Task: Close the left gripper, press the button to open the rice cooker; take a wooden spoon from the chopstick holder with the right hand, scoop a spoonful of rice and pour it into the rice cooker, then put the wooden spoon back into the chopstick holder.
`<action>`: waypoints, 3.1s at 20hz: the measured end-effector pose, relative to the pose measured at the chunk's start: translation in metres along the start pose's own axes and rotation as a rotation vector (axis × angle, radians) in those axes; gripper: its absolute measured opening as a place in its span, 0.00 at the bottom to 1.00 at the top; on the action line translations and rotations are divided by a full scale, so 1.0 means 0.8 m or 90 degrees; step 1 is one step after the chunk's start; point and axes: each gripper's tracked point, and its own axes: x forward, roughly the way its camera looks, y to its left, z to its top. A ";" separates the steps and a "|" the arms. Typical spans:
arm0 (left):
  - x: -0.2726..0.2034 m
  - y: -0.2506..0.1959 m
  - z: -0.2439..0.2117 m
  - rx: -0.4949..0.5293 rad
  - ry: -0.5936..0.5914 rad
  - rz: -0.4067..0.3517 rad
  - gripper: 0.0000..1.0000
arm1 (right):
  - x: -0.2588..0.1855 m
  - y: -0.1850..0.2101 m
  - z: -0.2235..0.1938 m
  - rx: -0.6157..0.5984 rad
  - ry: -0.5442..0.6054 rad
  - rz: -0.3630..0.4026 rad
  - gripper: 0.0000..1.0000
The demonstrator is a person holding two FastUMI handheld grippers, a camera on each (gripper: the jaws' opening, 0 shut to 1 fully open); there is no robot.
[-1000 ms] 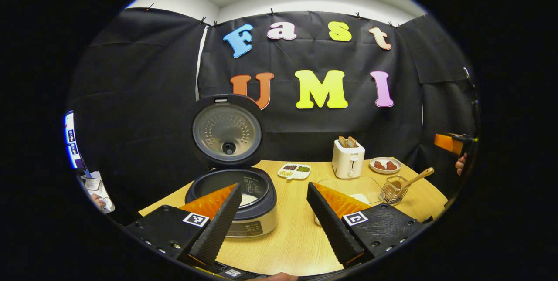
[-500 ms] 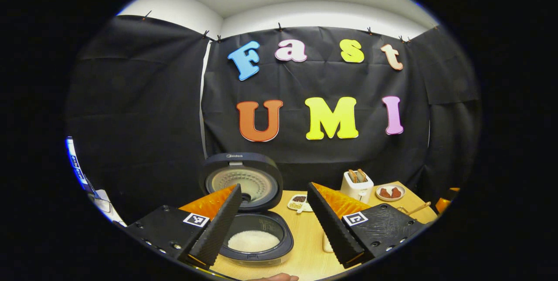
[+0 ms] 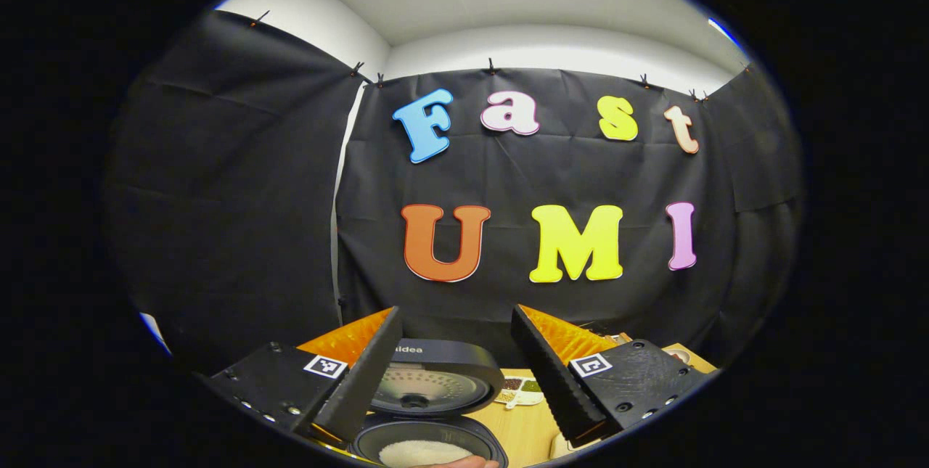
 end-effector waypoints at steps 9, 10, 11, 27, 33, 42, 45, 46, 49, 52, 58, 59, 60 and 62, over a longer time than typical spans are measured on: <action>0.090 0.050 -0.041 0.005 0.027 0.033 0.95 | 0.012 0.001 -0.006 -0.002 -0.016 0.008 0.97; 0.094 0.048 -0.044 0.015 0.031 0.030 0.94 | 0.014 0.001 -0.007 0.000 -0.016 0.008 0.95; 0.100 0.051 -0.053 0.032 0.048 0.038 0.94 | 0.014 0.001 -0.008 0.001 -0.016 0.008 1.00; 0.012 0.031 -0.097 0.036 0.129 0.058 1.00 | -0.046 -0.010 0.005 0.007 -0.039 0.021 0.98; -0.051 0.018 -0.159 0.027 0.163 0.046 0.99 | -0.072 -0.018 0.002 0.027 -0.048 0.022 0.95; -0.119 0.007 -0.257 0.010 0.224 0.035 0.98 | -0.083 0.002 -0.014 0.028 -0.033 0.047 0.95; -0.126 0.006 -0.268 0.013 0.212 0.040 0.98 | -0.083 0.011 -0.020 0.018 -0.024 0.056 0.95; -0.129 0.005 -0.275 0.013 0.214 0.043 0.99 | -0.085 0.014 -0.022 0.016 -0.022 0.059 0.95; -0.139 0.003 -0.291 0.015 0.212 0.049 0.99 | -0.082 0.016 -0.026 0.006 -0.018 0.060 0.95; -0.158 0.000 -0.290 0.021 0.204 0.046 0.99 | -0.082 0.018 -0.030 0.004 -0.011 0.060 0.95; -0.183 -0.004 -0.296 0.017 0.214 0.061 0.99 | -0.077 0.034 -0.036 0.001 0.000 0.073 0.98; -0.184 -0.004 -0.295 0.016 0.211 0.065 0.99 | -0.077 0.035 -0.037 -0.001 0.000 0.075 0.98; -0.186 -0.005 -0.296 0.014 0.210 0.067 0.99 | -0.076 0.037 -0.040 -0.002 0.001 0.077 0.98; -0.188 -0.005 -0.295 0.012 0.202 0.069 1.00 | -0.072 0.040 -0.046 -0.003 0.006 0.079 0.95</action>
